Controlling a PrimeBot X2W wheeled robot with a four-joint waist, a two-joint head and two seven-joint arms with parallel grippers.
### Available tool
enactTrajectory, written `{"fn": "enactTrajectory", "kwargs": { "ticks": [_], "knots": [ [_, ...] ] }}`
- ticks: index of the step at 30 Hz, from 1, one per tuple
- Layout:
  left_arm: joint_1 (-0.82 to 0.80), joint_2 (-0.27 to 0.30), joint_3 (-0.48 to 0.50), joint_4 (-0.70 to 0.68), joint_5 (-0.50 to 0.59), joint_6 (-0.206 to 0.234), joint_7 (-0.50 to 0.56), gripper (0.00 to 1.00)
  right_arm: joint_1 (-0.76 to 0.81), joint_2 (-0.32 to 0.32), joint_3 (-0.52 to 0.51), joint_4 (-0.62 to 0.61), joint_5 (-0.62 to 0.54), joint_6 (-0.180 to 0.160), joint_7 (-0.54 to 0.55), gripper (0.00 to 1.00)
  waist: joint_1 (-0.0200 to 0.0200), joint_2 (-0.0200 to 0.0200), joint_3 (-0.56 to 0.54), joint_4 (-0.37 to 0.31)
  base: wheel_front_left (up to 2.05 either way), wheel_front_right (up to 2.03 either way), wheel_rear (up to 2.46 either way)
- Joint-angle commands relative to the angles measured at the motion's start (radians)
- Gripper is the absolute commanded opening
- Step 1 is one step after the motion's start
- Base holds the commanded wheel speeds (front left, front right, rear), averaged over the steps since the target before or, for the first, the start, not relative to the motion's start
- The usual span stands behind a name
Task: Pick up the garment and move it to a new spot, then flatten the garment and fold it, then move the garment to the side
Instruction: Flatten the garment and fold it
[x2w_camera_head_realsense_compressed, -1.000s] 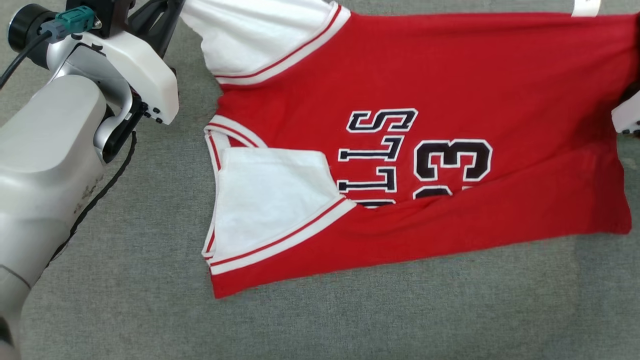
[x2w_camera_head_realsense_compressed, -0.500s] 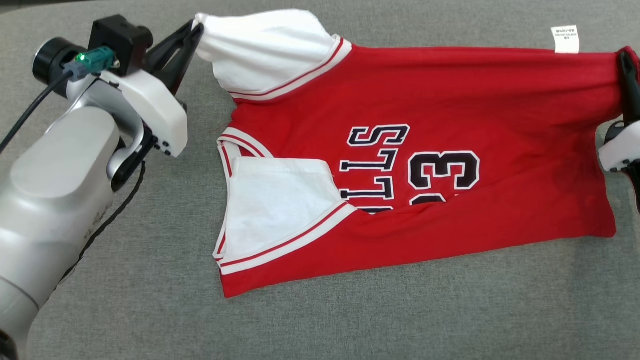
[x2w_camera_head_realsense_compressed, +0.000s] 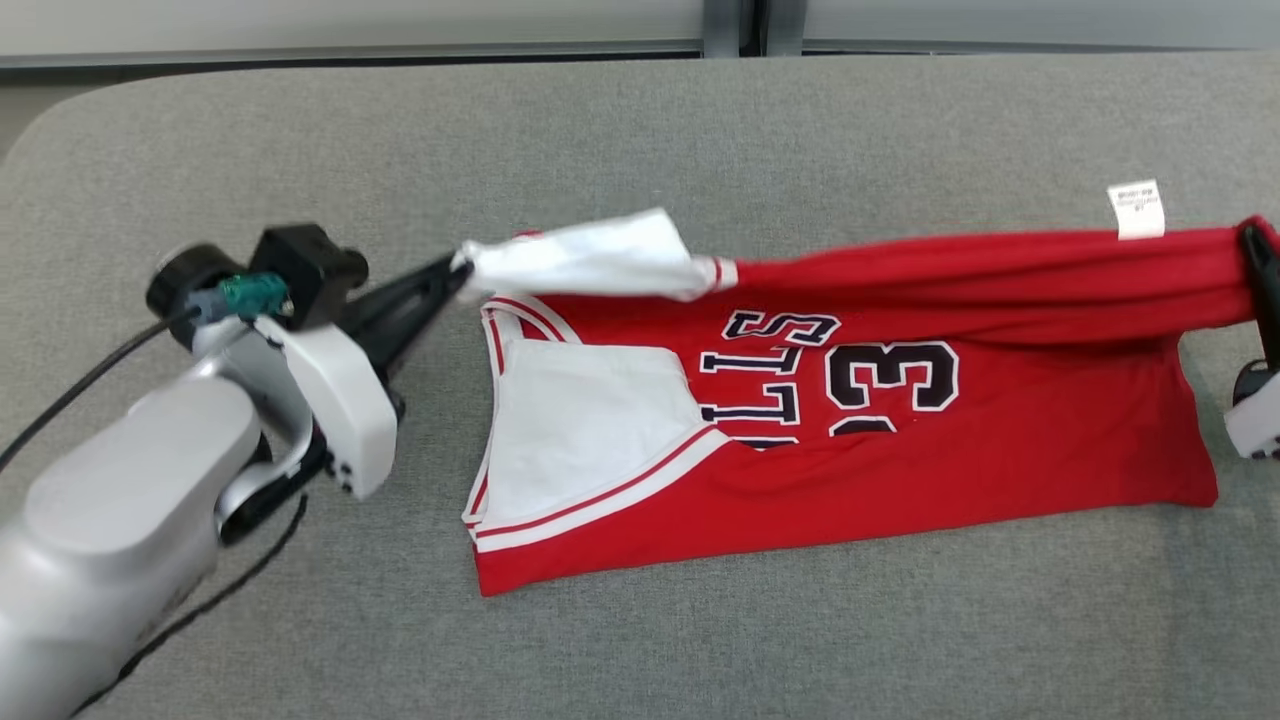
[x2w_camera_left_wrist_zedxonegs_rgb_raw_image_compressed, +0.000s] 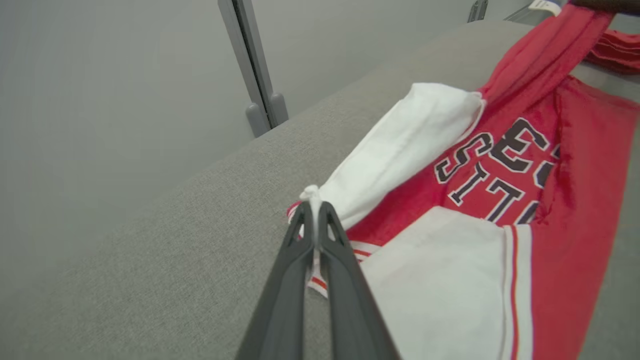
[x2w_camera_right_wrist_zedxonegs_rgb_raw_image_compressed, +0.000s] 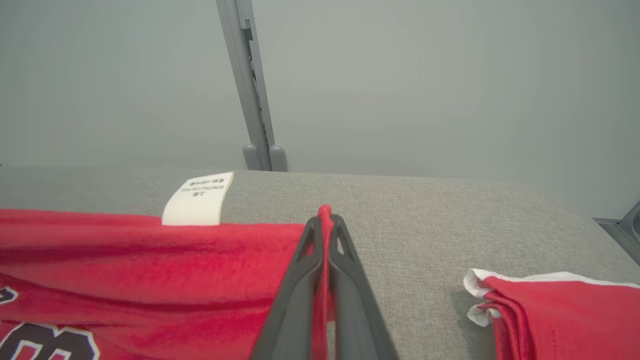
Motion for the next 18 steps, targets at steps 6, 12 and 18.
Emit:
{"fn": "enactTrajectory", "kwargs": {
  "ticks": [6,12,18],
  "knots": [
    [0.078,0.121,-0.035,-0.214,-0.060,-0.001,0.093,0.00,0.074,-0.081,0.089,-0.085,0.079,-0.002,0.004,0.00,0.0000,0.0000,-0.034,0.015,0.00,0.00,0.00],
    [0.126,0.190,-0.045,-0.344,-0.120,-0.001,0.167,0.00,0.116,-0.152,0.188,-0.152,0.123,-0.002,0.009,0.00,0.0000,0.0000,-0.055,0.015,0.00,0.00,0.00],
    [0.163,0.222,-0.048,-0.427,-0.166,-0.001,0.241,0.00,0.134,-0.209,0.276,-0.197,0.157,-0.002,0.011,0.00,0.0000,0.0000,-0.069,0.008,0.00,0.00,0.00]
  ]
}}
